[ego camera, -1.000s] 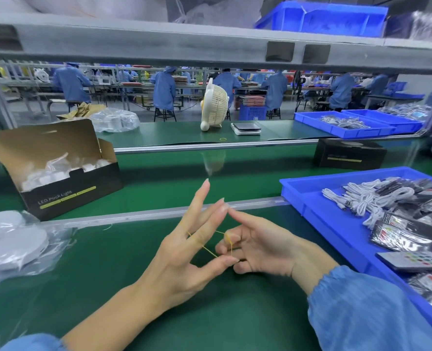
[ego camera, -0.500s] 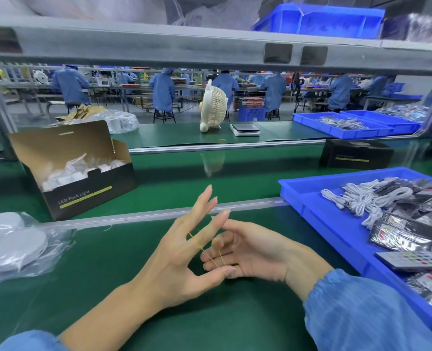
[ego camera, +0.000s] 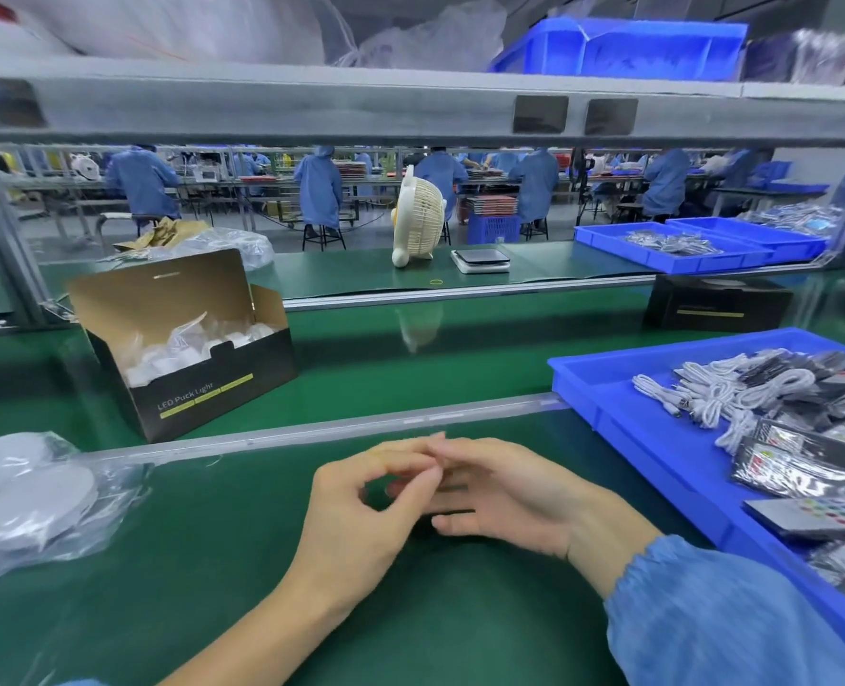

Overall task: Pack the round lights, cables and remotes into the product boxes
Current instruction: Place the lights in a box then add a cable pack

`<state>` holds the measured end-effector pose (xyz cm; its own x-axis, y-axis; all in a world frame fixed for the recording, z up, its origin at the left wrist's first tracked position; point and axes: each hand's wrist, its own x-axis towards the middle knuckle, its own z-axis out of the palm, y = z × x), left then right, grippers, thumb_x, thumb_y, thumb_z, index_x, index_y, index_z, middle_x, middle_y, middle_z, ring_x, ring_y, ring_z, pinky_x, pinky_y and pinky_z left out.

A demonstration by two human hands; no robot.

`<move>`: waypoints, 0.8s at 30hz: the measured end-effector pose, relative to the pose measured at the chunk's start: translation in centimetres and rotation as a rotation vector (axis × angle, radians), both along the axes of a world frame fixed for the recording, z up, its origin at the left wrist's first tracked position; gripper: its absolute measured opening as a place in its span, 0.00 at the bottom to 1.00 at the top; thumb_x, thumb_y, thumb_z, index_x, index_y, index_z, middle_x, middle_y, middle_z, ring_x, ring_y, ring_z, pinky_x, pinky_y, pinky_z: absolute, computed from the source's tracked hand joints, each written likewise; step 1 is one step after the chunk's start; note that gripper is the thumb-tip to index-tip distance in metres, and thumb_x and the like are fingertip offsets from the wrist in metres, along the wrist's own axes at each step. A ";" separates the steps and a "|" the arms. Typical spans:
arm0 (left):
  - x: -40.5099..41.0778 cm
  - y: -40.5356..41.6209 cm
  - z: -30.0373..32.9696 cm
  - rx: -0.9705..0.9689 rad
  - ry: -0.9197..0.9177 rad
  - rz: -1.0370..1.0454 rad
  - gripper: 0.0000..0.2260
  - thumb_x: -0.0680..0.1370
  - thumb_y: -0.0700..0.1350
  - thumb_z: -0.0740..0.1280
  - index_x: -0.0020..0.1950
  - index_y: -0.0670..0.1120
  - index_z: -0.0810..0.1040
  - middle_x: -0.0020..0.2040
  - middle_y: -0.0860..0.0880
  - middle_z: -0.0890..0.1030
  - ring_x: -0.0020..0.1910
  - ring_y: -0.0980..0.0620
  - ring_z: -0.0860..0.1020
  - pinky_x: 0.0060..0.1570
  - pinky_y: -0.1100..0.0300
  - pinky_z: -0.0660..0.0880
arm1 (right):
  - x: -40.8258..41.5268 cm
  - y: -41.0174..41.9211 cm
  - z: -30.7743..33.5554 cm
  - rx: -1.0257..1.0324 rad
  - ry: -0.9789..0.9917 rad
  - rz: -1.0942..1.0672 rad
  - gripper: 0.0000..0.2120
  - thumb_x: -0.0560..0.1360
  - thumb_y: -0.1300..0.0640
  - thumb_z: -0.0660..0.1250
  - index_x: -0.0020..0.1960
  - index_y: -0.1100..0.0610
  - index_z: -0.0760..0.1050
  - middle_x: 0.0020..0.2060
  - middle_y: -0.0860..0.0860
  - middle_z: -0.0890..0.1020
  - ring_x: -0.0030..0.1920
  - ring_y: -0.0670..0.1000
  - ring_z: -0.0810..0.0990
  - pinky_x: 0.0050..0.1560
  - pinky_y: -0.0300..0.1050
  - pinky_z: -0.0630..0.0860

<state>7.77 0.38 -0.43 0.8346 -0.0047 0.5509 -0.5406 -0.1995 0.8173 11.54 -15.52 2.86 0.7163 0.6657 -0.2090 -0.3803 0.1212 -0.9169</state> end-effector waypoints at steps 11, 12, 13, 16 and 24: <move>0.8 -0.3 0.2 -0.602 0.497 0.173 0.15 0.59 0.54 0.79 0.28 0.45 0.80 0.37 0.44 0.85 0.41 0.49 0.84 0.56 0.52 0.78 | 0.5 -0.7 -0.2 -0.027 0.097 -0.169 0.15 0.66 0.49 0.76 0.41 0.56 0.73 0.46 0.57 0.85 0.49 0.55 0.85 0.38 0.41 0.78; 0.9 -0.1 0.2 -0.470 0.474 0.187 0.17 0.59 0.57 0.78 0.28 0.44 0.81 0.36 0.46 0.85 0.41 0.49 0.83 0.56 0.51 0.78 | 0.5 -0.9 -0.1 -0.021 0.071 -0.147 0.14 0.67 0.49 0.75 0.39 0.55 0.74 0.47 0.57 0.85 0.50 0.55 0.84 0.40 0.41 0.78; 0.9 0.0 0.1 -0.368 0.457 0.196 0.18 0.60 0.59 0.77 0.30 0.44 0.82 0.36 0.47 0.85 0.41 0.49 0.83 0.56 0.51 0.78 | 0.6 -1.0 0.0 -0.018 0.046 -0.114 0.13 0.69 0.48 0.74 0.38 0.55 0.75 0.49 0.57 0.84 0.53 0.55 0.84 0.43 0.42 0.78; 1.1 -0.1 -0.5 -0.400 0.424 0.179 0.19 0.66 0.60 0.73 0.37 0.43 0.84 0.39 0.45 0.86 0.44 0.47 0.85 0.47 0.55 0.79 | 0.6 -1.0 0.0 0.009 0.005 -0.037 0.14 0.75 0.44 0.69 0.43 0.55 0.81 0.56 0.57 0.83 0.59 0.55 0.81 0.48 0.43 0.78; 0.7 0.1 -0.1 -0.308 0.314 0.051 0.11 0.70 0.53 0.71 0.49 0.51 0.85 0.47 0.50 0.86 0.46 0.53 0.84 0.43 0.62 0.79 | 0.8 -1.0 -0.3 -0.031 -0.062 -0.001 0.25 0.75 0.37 0.65 0.60 0.56 0.81 0.56 0.55 0.83 0.55 0.54 0.82 0.51 0.44 0.78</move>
